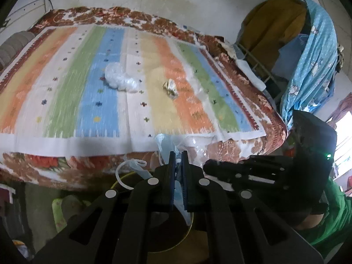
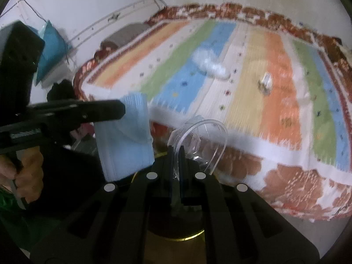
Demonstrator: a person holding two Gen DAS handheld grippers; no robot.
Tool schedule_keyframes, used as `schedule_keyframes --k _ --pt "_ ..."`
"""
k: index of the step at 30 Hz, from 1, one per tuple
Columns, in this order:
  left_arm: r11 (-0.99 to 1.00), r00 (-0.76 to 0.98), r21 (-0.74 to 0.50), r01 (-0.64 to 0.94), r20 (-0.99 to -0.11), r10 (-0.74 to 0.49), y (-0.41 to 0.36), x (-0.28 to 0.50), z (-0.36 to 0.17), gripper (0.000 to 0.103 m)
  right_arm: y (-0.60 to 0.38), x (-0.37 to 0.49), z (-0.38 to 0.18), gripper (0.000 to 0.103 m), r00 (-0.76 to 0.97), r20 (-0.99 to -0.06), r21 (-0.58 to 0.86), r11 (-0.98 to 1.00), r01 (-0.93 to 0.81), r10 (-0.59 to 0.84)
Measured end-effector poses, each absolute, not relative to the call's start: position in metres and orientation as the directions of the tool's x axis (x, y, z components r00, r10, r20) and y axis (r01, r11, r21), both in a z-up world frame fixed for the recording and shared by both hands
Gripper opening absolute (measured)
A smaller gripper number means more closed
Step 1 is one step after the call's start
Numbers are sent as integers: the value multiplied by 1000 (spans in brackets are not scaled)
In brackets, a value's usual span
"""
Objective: Collect trash
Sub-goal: 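Carry the held mask and cup toward the bin with both tools, then lower the mask and cup into the bin and open both tools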
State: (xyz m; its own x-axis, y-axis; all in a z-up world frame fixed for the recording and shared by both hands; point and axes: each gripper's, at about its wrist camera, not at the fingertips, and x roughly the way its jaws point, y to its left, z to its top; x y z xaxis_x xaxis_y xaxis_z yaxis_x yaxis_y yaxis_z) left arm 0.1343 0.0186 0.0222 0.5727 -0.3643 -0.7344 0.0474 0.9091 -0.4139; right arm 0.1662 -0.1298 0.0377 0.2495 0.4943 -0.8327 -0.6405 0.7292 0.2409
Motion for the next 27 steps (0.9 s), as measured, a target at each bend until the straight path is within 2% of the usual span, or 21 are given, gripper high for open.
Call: schedule_keyframes --k 8,13,22,27 --pt "921 457 -390 11 -817 -351 13 143 -6 5 -125 162 9 4 141 -884 273 738 -616 445" --pt "896 373 -443 -39 -838 -398 16 149 -28 5 -124 163 -13 4 52 -907 314 751 -581 419" --pt "888 203 -441 -134 -889 -411 8 157 -72 5 -123 167 -52 5 -106 -918 382 785 -487 381" --pt "901 157 -405 -155 -910 -383 8 158 -80 5 -122 166 -59 5 -133 -916 394 791 -468 378"
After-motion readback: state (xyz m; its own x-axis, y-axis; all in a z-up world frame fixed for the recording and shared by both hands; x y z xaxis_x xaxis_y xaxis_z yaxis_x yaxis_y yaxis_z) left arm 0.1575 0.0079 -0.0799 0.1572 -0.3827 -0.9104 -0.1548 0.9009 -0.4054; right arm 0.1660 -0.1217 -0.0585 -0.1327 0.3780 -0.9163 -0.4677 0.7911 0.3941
